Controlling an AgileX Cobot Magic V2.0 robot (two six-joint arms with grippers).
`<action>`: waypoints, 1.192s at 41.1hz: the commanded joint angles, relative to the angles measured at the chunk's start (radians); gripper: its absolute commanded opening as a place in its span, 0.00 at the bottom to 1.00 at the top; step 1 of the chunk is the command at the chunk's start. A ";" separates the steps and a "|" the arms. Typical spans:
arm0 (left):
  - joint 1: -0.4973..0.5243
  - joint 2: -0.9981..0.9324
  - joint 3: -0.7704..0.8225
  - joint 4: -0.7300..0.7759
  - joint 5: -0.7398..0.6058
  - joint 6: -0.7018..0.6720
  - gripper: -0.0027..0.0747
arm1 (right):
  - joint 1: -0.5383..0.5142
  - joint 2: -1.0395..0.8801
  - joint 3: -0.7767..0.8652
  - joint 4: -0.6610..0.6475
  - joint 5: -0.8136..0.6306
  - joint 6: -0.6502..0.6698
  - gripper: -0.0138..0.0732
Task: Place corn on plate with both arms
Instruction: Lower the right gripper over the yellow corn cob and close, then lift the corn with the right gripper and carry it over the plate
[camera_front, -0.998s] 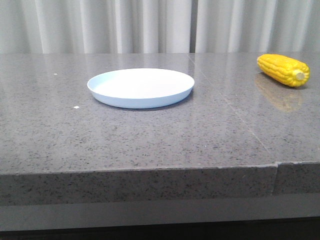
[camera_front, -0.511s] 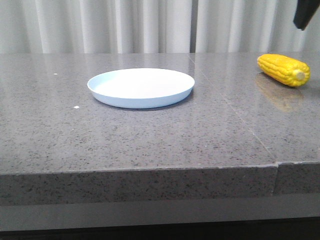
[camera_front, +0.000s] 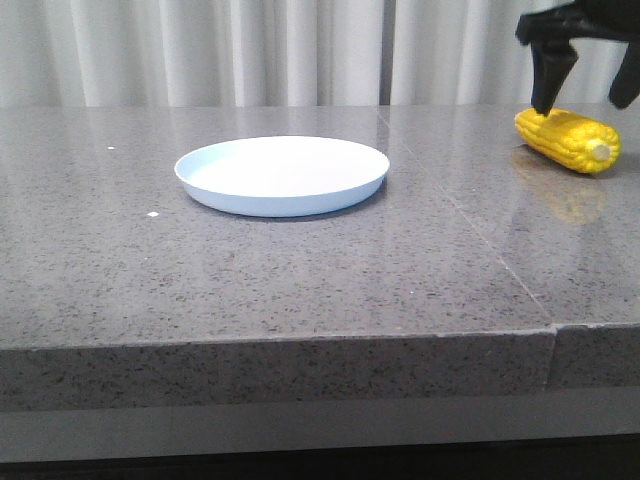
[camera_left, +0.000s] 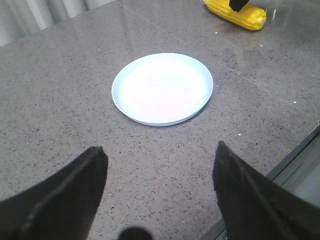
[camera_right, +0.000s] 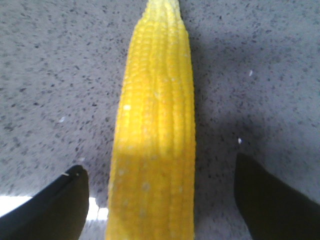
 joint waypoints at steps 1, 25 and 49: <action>-0.007 0.004 -0.023 -0.006 -0.078 -0.010 0.60 | -0.002 -0.017 -0.045 -0.017 -0.059 -0.006 0.87; -0.007 0.004 -0.023 -0.006 -0.078 -0.010 0.60 | 0.017 -0.057 -0.047 0.049 -0.034 -0.006 0.43; -0.007 0.004 -0.023 -0.006 -0.078 -0.010 0.60 | 0.401 -0.164 -0.047 0.167 -0.072 -0.006 0.43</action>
